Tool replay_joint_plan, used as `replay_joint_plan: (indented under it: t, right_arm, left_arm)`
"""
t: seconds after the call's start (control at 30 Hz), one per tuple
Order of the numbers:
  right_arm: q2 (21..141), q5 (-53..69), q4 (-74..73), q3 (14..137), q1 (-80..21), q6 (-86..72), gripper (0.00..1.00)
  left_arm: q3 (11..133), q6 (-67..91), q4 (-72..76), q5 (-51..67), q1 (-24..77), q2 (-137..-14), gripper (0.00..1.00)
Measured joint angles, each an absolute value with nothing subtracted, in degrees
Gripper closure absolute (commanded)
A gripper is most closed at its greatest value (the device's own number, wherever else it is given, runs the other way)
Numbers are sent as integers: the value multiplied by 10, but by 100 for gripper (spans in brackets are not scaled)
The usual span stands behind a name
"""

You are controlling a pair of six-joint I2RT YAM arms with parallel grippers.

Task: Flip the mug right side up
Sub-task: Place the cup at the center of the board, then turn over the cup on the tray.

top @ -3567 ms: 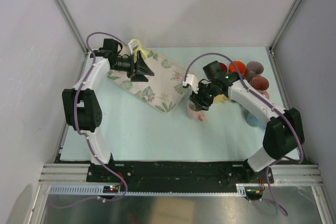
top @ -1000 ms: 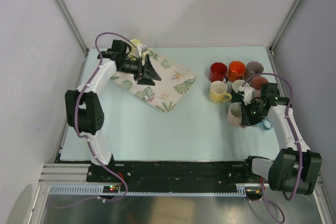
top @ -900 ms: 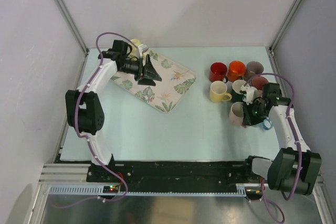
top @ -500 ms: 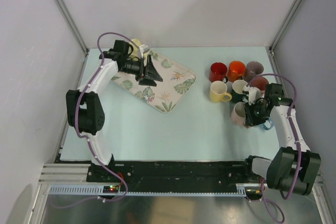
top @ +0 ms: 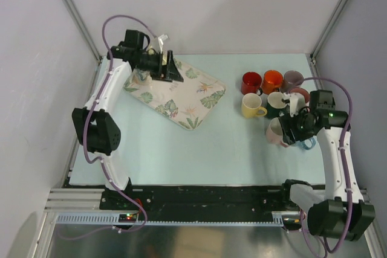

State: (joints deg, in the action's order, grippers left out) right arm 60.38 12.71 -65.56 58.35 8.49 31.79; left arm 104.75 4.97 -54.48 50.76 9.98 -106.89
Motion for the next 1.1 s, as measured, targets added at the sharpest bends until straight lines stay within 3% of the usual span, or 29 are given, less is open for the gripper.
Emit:
replay_joint_plan:
  t: [0.2,0.47,0.77,1.1]
  right_arm:
    - [590,148,-636,623,27,289,32]
    - [608,228,-547,623,0,220,26]
    - [614,272,-520,622,-13,192,26]
    - [616,288,-516,607,-13,175,26]
  left_arm:
    - [1216,-13,-556,298,90,-1098,14]
    - [1386,-26,-543,95,29,-1245,8]
    - [1406,-23,-519,110,-35,-1369,9]
    - [1432,-20,-475,159,-37,-1388,11]
